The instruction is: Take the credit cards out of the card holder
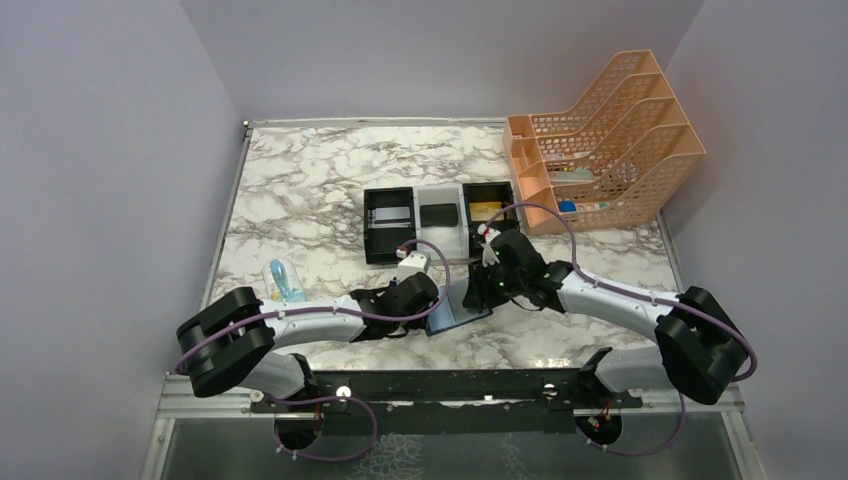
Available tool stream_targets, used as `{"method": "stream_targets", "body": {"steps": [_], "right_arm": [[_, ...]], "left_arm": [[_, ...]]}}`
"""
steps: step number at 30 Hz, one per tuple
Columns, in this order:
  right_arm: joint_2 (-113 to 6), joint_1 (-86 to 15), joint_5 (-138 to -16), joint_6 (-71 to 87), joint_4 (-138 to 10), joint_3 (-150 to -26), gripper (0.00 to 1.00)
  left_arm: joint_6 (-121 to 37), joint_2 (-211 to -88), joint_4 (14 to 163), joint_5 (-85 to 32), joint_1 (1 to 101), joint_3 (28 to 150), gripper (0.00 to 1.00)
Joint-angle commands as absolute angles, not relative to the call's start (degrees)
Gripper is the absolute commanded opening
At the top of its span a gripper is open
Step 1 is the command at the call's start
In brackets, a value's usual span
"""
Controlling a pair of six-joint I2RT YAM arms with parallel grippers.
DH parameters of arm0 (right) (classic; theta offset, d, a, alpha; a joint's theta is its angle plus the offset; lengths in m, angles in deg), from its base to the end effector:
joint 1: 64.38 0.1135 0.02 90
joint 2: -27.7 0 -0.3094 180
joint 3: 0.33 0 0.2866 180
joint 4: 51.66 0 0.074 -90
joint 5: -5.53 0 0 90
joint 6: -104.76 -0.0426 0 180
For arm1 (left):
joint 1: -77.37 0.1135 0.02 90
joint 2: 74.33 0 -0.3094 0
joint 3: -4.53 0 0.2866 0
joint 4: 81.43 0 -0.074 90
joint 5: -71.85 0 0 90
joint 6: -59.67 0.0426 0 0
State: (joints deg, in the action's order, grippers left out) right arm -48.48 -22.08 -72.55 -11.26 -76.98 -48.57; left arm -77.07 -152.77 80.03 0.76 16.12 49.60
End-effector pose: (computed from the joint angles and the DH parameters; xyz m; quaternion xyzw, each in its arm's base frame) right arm 0.1927 0.1872 0.1870 -0.1660 0.9298 0.2575 0.2040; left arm 0.1409 -0.2282 0.1690 0.0646 0.9317 -0.1691 0.3148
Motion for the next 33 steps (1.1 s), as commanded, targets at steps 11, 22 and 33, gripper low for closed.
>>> {"method": "stream_targets", "body": {"steps": [11, 22, 33], "right_arm": [[-45.3, -21.8, -61.1, -19.3, -68.1, -47.3, 0.37], [-52.4, -21.9, -50.9, -21.3, -61.3, -48.4, 0.38], [-53.7, -21.8, -48.9, -18.9, -61.6, -49.8, 0.43]], "left_arm": [[-76.9, -150.2, 78.7, 0.9, 15.7, 49.6, 0.36], [-78.1, -146.8, 78.1, 1.6, 15.6, 48.2, 0.39], [-81.7, -136.1, 74.6, 5.6, 15.5, 44.7, 0.54]]}}
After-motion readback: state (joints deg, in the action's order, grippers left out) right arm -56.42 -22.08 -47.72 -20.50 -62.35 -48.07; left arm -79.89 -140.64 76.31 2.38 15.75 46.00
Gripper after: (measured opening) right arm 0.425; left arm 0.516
